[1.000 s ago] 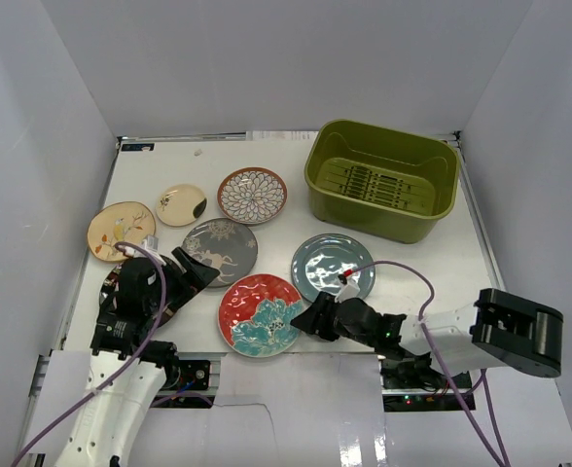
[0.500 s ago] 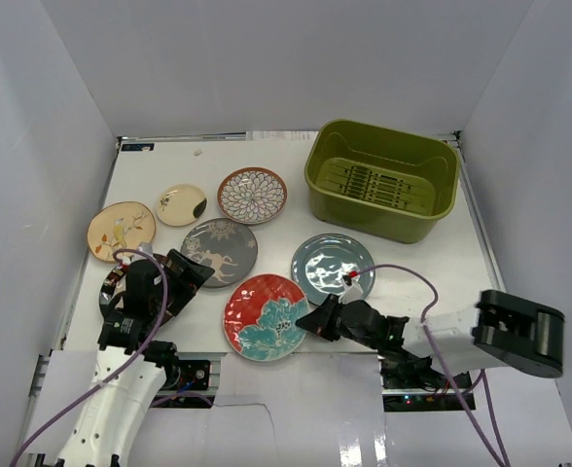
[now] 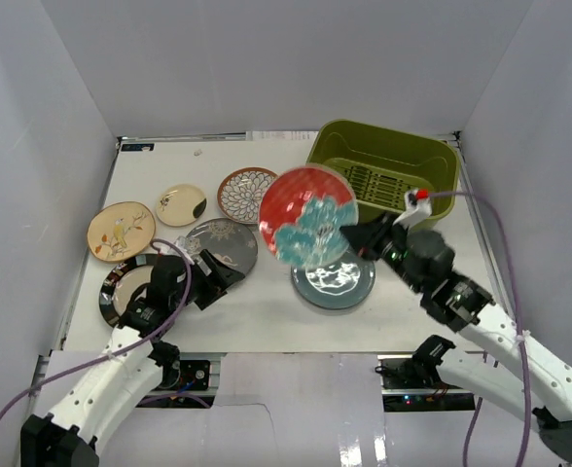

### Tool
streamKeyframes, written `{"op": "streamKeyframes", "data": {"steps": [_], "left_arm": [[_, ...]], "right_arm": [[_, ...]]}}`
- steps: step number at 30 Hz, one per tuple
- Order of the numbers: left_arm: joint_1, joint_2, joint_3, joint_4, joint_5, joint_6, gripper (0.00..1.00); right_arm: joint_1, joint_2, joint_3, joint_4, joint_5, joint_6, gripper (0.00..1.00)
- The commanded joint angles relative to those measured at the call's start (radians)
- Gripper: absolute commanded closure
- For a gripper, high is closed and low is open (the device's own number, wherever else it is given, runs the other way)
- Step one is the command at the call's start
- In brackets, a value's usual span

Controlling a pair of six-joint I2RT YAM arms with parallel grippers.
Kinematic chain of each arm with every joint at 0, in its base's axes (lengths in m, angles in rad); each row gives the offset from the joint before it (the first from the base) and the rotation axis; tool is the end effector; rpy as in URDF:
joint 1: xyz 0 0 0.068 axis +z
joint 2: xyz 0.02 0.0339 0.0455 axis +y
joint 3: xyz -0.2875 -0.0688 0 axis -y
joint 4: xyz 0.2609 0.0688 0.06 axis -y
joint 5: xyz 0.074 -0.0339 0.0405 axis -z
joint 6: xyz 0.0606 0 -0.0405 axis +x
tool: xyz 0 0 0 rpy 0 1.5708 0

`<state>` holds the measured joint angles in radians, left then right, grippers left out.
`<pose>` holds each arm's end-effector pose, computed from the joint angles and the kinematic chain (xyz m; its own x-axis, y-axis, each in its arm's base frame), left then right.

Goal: Place the plates into the plastic bin on the countertop

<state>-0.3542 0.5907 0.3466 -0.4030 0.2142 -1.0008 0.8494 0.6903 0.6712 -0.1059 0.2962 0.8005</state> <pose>0.1411 -0.0659 0.1885 -0.7244 -0.6092 -0.3226 -0.2073 0.6389 -0.7409 0.1396 0.1319 0.3351 -0.4355 0.5442 -0.7170 -0.3078 0.6585 0.6868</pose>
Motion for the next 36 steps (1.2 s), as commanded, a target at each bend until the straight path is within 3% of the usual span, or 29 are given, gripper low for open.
{"op": "streamKeyframes", "data": {"steps": [1, 6, 12, 23, 36], "left_arm": [[-0.092, 0.07, 0.022, 0.15, -0.006, -0.002, 0.11], [-0.311, 0.346, 0.127, 0.245, -0.099, 0.045, 0.11], [-0.385, 0.609, 0.268, 0.303, -0.134, 0.114, 0.11], [-0.394, 0.992, 0.407, 0.423, -0.102, 0.172, 0.14], [-0.397, 1.13, 0.368, 0.607, -0.047, 0.13, 0.18]], "right_arm": [[-0.274, 0.099, 0.267, 0.206, -0.161, -0.072, 0.92], [-0.674, 0.343, 0.51, 0.199, -0.457, 0.006, 0.92], [-0.906, 0.547, 0.632, 0.17, -0.66, 0.046, 0.92], [-0.964, 0.725, 0.648, -0.003, -0.701, -0.106, 0.92], [-0.951, 0.916, 0.64, -0.09, -0.729, -0.199, 0.92]]}}
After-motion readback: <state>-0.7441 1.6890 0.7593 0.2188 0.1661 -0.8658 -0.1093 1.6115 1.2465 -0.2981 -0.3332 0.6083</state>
